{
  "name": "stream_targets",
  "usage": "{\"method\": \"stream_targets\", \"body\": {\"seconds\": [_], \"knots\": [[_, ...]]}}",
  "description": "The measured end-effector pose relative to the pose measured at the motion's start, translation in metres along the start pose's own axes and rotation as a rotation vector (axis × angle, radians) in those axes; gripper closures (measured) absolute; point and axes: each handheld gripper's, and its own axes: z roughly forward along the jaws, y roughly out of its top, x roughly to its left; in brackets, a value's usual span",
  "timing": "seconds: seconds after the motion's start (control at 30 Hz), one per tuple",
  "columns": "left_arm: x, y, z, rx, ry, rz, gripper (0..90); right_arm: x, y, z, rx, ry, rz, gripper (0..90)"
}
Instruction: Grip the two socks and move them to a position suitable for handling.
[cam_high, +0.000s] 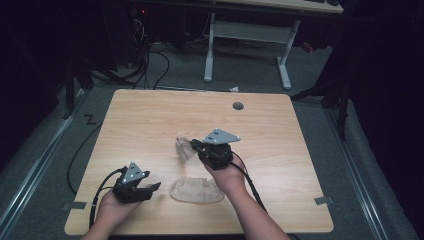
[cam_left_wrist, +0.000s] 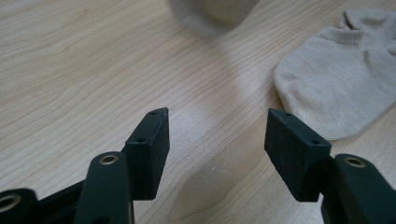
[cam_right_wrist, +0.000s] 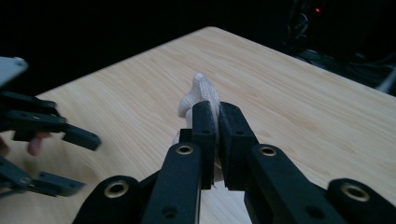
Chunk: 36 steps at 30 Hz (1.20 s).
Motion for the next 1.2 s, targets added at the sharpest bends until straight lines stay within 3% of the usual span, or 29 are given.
{"method": "stream_targets", "body": {"seconds": [0.17,0.4,0.53,0.67,0.73,0.87,1.03,1.13,1.2], "knots": [[0.0,0.0,-0.001,-0.002,-0.001,-0.005,41.0,0.0,-0.009,0.01,0.033,0.009,0.009,85.7],[0.001,0.001,0.003,-0.003,-0.004,-0.02,41.4,-0.025,-0.049,0.016,0.129,-0.068,0.054,85.6],[0.005,0.004,0.006,-0.018,0.002,-0.046,41.4,-0.036,-0.072,0.016,0.16,-0.081,0.099,85.5],[0.008,0.01,0.011,-0.019,-0.006,-0.071,41.5,-0.042,-0.088,0.014,0.181,-0.098,0.113,85.3],[0.008,0.013,0.015,-0.022,-0.023,-0.091,41.7,-0.046,-0.092,0.012,0.186,-0.107,0.119,85.2],[0.004,0.025,0.026,0.0,-0.029,-0.072,41.7,-0.053,-0.1,0.009,0.2,-0.111,0.136,85.0],[0.004,0.04,0.043,-0.009,-0.03,-0.065,42.9,-0.056,-0.104,0.006,0.207,-0.119,0.125,84.5],[0.006,0.045,0.053,-0.026,-0.023,-0.083,42.2,-0.056,-0.105,0.005,0.206,-0.124,0.119,83.3],[0.008,0.048,0.06,-0.006,-0.021,-0.084,42.3,-0.056,-0.105,0.004,0.202,-0.132,0.11,82.6]]}}
